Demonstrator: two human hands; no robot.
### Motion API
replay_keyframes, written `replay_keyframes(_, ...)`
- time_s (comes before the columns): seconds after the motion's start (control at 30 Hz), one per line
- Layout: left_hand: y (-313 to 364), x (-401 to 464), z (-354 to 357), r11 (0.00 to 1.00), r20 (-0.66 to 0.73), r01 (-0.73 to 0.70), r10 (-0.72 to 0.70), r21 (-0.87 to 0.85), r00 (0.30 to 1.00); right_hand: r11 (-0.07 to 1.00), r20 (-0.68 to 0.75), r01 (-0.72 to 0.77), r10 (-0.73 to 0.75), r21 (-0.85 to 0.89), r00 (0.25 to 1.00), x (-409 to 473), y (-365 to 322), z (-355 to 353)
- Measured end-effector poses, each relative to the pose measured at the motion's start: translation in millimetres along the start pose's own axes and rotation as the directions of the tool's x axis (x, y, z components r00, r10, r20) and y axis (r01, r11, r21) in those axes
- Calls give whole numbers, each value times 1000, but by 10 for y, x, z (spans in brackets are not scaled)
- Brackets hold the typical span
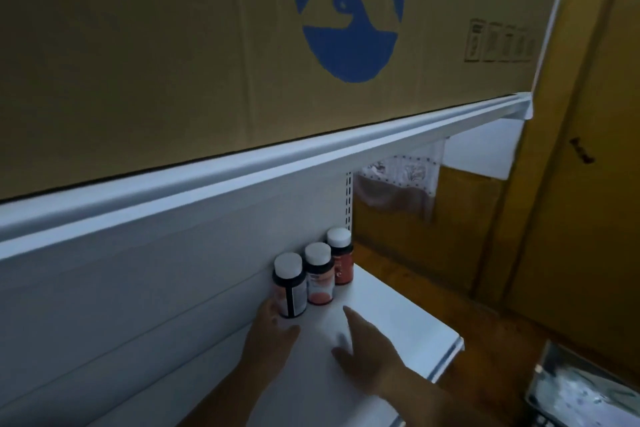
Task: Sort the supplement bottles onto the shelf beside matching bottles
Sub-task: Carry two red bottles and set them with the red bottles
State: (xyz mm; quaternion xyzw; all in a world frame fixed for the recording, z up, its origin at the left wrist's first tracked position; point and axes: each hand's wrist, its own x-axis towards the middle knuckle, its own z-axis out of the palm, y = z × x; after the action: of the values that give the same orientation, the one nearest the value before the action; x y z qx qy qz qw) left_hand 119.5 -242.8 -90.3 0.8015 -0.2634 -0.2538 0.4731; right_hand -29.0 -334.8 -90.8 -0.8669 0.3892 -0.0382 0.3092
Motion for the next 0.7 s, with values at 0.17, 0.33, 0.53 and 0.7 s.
replay_keyframes(0.17,43,210,234,992,-239,-20,-11,-127,971,934,-106,134,-105,331,989,434,47,-235)
replay_keyframes(0.33,129,254,437,989,-372,-15,-42,-148,927,833,-82,158,-135,531,987,835,42,-265)
replay_keyframes(0.53,136,89,541,991,-462,81,-122,-109,878,814,-85,191,-173,548,981,978,91,-96)
replay_keyframes(0.7,122,70,497,991,-470,85,-122,-99,874,791,-54,148,-145,593,988,1132,32,33)
